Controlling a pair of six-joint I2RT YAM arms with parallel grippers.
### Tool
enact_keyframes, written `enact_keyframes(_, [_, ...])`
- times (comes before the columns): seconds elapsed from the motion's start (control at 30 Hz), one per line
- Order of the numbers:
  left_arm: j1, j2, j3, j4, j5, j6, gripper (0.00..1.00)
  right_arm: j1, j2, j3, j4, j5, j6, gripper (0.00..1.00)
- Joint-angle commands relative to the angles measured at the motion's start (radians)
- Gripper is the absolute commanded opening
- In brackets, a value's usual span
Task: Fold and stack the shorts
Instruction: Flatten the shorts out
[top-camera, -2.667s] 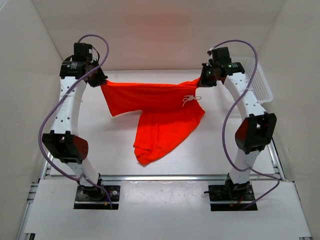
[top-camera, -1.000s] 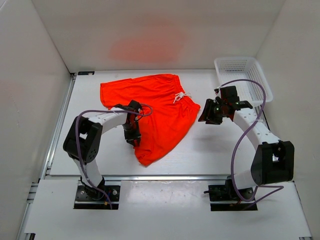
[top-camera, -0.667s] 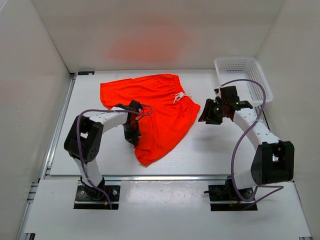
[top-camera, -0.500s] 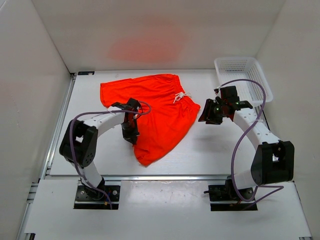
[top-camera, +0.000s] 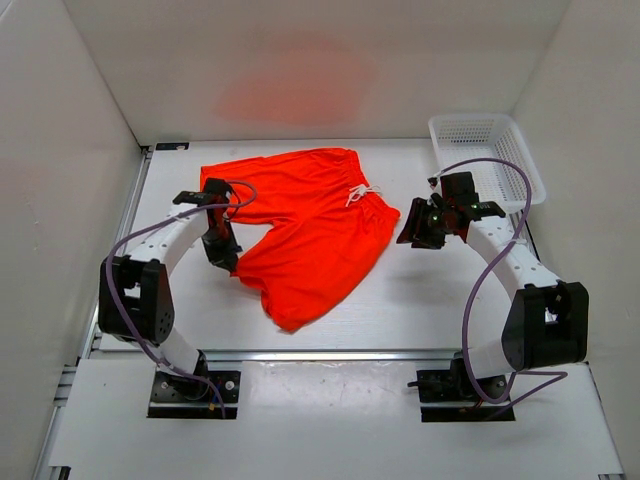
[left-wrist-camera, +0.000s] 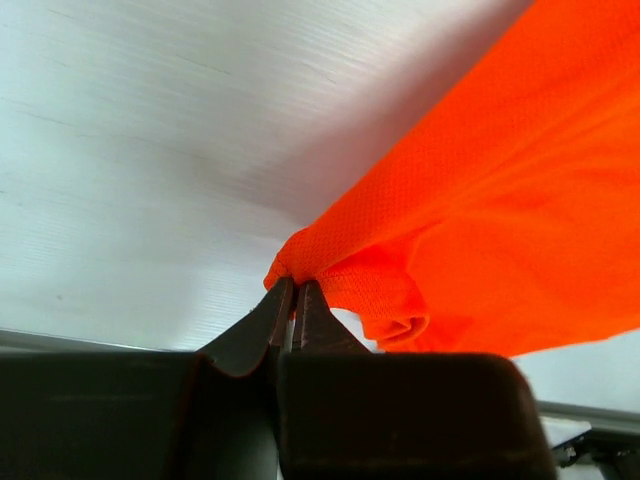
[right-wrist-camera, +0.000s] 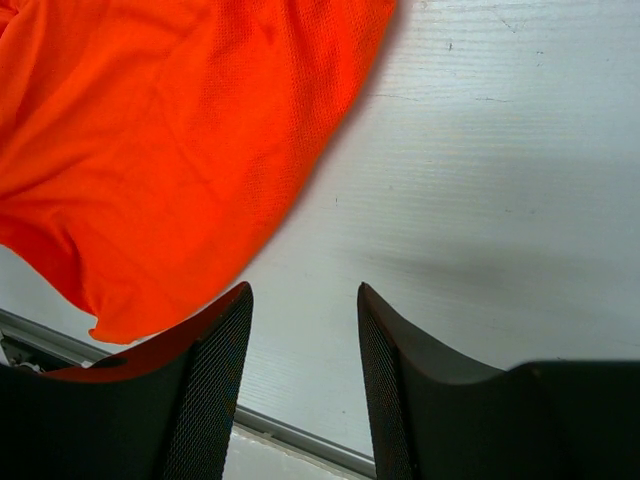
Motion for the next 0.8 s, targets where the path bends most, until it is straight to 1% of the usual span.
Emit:
enact_keyframes(0.0, [0.069,-0.048,0.01,-0.006,-0.082,0.021,0.1,-0.002,-0.002,-0.002,-0.001,-0.015,-0.024,0.51])
enact_keyframes(0.03, [0.095,-0.048,0.025,-0.006,-0.099,0.021,0.1,-0.002,-0.002,-0.002,-0.001,-0.015,-0.024,0.51])
enact_keyframes(0.07, [0.154,-0.048,0.036,-0.006,-0.115,0.021,0.1,-0.002,-0.002,-0.002,-0.001,-0.015,-0.024,0.51])
enact_keyframes(0.17, [0.239,0.007,0.077,0.027,-0.117,0.012,0.1,-0.002,-0.002,-0.002,-0.001,-0.015,-0.024,0.51])
enact_keyframes(0.2, [0.283,0.031,0.103,0.027,-0.116,-0.001,0.16,-0.002,0.007,-0.002,-0.001,-0.027,-0.024,0.53])
enact_keyframes(0.23, [0.302,0.085,0.116,0.027,-0.106,-0.001,0.25,-0.002,0.007,-0.002,-0.001,-0.036,-0.024,0.55])
enact_keyframes(0.27, [0.316,0.111,0.131,0.027,-0.097,-0.001,0.42,-0.002,0.007,-0.002,-0.001,-0.036,-0.024,0.58])
enact_keyframes(0.33, [0.325,0.151,0.174,0.027,-0.072,0.008,0.62,-0.002,0.007,-0.002,-0.001,-0.045,-0.024,0.63])
enact_keyframes(0.37, [0.325,0.151,0.186,0.018,-0.061,0.008,0.72,-0.002,0.007,-0.002,-0.001,-0.054,-0.024,0.68])
enact_keyframes(0.4, [0.292,0.151,0.2,0.018,-0.061,0.008,0.88,0.007,0.007,-0.002,-0.001,-0.054,-0.024,0.7])
enact_keyframes(0.43, [0.273,0.132,0.209,0.009,-0.075,0.008,1.0,0.007,0.007,-0.002,-0.001,-0.054,-0.024,0.73])
enact_keyframes(0.47, [0.255,0.099,0.209,0.009,-0.104,0.008,1.0,0.007,0.016,-0.011,-0.001,-0.064,-0.024,0.75])
enact_keyframes(0.53, [0.207,0.067,0.22,-0.025,-0.119,-0.011,1.0,0.007,0.029,-0.011,0.021,-0.09,-0.002,0.76])
enact_keyframes(0.6, [0.173,0.018,0.206,-0.025,-0.097,-0.011,0.99,0.016,0.062,-0.011,0.045,-0.12,0.034,0.76])
enact_keyframes(0.63, [0.134,0.003,0.174,-0.025,-0.08,-0.025,0.97,0.016,0.078,-0.011,0.076,-0.137,0.049,0.76])
enact_keyframes(0.67, [0.111,-0.026,0.15,-0.025,-0.042,-0.039,0.91,0.027,0.113,-0.011,0.094,-0.166,0.064,0.76])
enact_keyframes(0.7, [0.089,-0.039,0.124,-0.013,-0.025,-0.05,0.88,0.039,0.134,0.009,0.113,-0.166,0.084,0.76])
enact_keyframes(0.73, [0.049,-0.05,0.061,-0.013,-0.008,-0.08,0.84,0.039,0.185,0.023,0.125,-0.166,0.094,0.76])
enact_keyframes(0.77, [0.029,-0.074,0.024,0.019,0.033,-0.093,0.77,0.054,0.213,0.039,0.139,-0.166,0.094,0.76])
